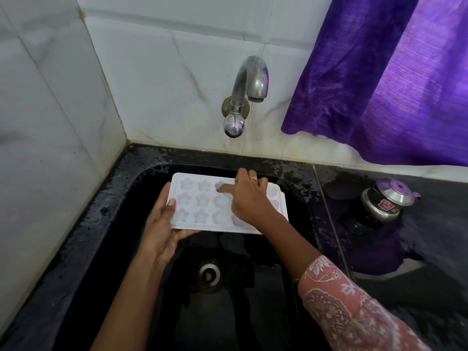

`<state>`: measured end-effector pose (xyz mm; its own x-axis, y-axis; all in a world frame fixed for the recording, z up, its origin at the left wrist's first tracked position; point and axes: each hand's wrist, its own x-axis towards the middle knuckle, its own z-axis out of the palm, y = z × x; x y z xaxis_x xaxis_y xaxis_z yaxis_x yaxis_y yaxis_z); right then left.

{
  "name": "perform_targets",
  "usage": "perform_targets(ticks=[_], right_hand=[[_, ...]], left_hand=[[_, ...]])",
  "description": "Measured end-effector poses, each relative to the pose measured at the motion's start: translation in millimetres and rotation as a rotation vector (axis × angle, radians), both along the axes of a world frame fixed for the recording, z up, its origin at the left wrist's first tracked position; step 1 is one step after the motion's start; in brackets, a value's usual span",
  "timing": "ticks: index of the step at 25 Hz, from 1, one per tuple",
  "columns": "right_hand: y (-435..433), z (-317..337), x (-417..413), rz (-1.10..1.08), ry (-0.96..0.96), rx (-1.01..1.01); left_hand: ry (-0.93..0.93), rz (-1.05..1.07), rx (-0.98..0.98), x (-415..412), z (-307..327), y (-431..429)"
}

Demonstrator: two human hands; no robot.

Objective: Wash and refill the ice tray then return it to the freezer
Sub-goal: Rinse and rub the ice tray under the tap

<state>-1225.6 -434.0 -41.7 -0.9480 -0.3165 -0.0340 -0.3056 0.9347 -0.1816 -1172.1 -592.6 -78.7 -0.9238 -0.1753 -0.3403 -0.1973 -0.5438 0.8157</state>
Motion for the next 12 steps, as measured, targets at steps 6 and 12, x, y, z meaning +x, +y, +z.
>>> perform_targets(ticks=[6,12], right_hand=[[2.7,-0.7,-0.1,-0.034,0.064,0.049],[-4.4,-3.1,0.4,-0.044,0.056,0.036]], left_hand=[[-0.008,0.001,0.003,-1.0,-1.4,1.1],[0.003,-0.013,-0.011,-0.4,-1.8,0.4]])
